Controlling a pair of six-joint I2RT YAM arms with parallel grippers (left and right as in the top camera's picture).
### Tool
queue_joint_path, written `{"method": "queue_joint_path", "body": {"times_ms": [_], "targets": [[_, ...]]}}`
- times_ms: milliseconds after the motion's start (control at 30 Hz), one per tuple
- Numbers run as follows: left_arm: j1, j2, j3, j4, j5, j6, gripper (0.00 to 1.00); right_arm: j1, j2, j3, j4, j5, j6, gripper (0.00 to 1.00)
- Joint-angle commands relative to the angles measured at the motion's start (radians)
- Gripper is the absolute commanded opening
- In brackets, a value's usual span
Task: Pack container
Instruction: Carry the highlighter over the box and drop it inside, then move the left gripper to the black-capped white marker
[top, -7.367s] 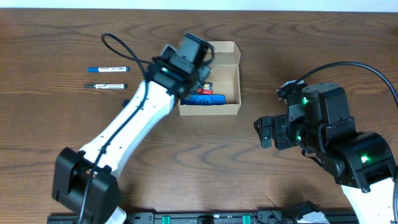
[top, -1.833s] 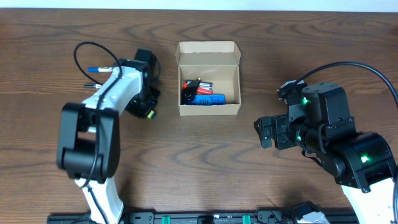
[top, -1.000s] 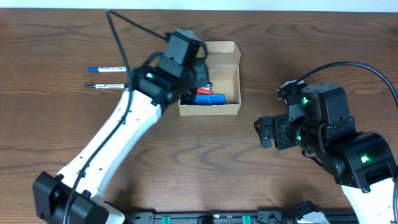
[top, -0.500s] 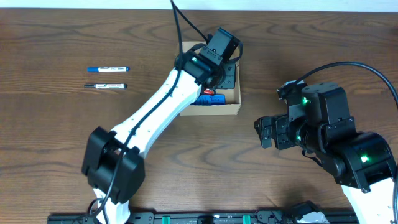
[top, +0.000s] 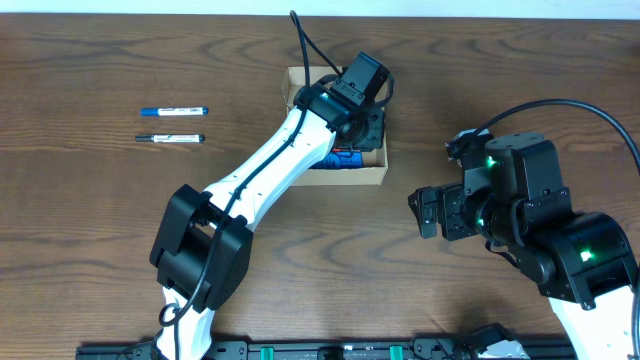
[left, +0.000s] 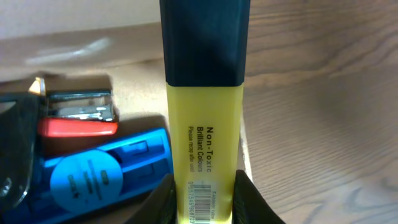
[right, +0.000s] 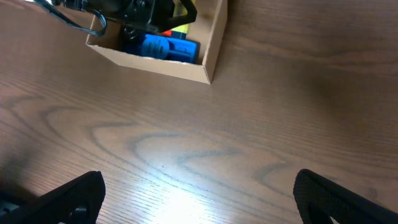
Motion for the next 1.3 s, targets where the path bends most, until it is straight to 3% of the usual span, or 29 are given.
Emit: {"method": "queue_joint_path", "body": {"times_ms": [0, 267, 567, 667, 767, 900, 933, 1067, 1200, 1267], "targets": [[0.001, 0.009, 0.024, 0.002, 0.014, -0.010, 0.28, -0.006, 0.002, -0.002, -0.001, 0.000, -0.012, 0.99], [0.001, 0.009, 0.024, 0.001, 0.051, -0.010, 0.36, -0.006, 0.002, -0.002, -0.001, 0.000, -0.012, 0.99], [0.052, -0.075, 0.056, -0.095, 0.019, -0.065, 0.28, -0.006, 0.002, -0.002, -0.001, 0.000, -0.012, 0.99], [0.100, -0.156, 0.056, -0.148, -0.092, -0.103, 0.29, -0.006, 0.002, -0.002, -0.001, 0.000, -0.012, 0.99], [0.172, -0.234, 0.056, -0.211, -0.208, -0.176, 0.38, -0.006, 0.002, -0.002, -0.001, 0.000, -0.012, 0.99], [0.336, -0.298, 0.056, -0.297, -0.235, -0.301, 0.40, -0.006, 0.002, -0.002, -0.001, 0.000, -0.012, 0.99], [0.361, -0.300, 0.056, -0.309, -0.235, -0.322, 0.42, -0.006, 0.002, -0.002, -0.001, 0.000, -0.012, 0.99], [0.517, -0.284, 0.049, -0.373, -0.232, -0.429, 0.68, -0.006, 0.002, -0.002, -0.001, 0.000, -0.012, 0.99], [0.636, -0.236, 0.048, -0.392, -0.184, -0.481, 0.76, -0.006, 0.002, -0.002, -0.001, 0.000, -0.012, 0.99], [0.675, -0.211, 0.048, -0.388, -0.158, -0.507, 0.88, -0.006, 0.002, -0.002, -0.001, 0.000, -0.012, 0.99]]}}
